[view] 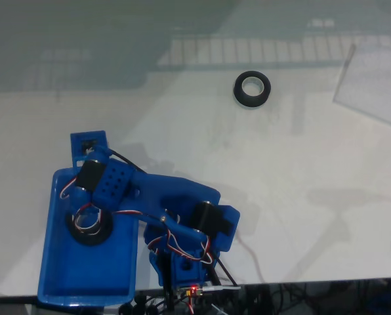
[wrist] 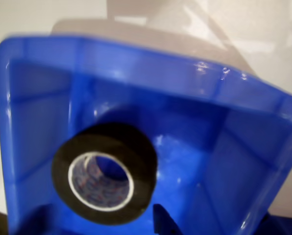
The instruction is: Grasp all tape and put them in the bin.
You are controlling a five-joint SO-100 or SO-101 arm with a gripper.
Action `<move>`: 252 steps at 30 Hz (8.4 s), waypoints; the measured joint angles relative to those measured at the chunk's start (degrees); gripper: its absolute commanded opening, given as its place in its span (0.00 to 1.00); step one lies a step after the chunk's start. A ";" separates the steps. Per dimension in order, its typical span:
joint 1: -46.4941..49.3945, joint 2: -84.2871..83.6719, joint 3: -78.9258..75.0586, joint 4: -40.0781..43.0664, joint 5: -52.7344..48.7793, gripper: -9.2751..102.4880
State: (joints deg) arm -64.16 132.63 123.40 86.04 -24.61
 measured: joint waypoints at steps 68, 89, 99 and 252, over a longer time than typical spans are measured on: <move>91.49 -84.55 -77.26 -3.60 46.41 0.37; 91.58 -100.02 -100.11 4.31 48.60 0.08; 91.67 -95.71 -96.59 4.31 49.31 0.08; 73.56 57.04 50.89 -55.63 19.42 0.13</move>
State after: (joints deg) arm 9.40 189.67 174.29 30.41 -5.19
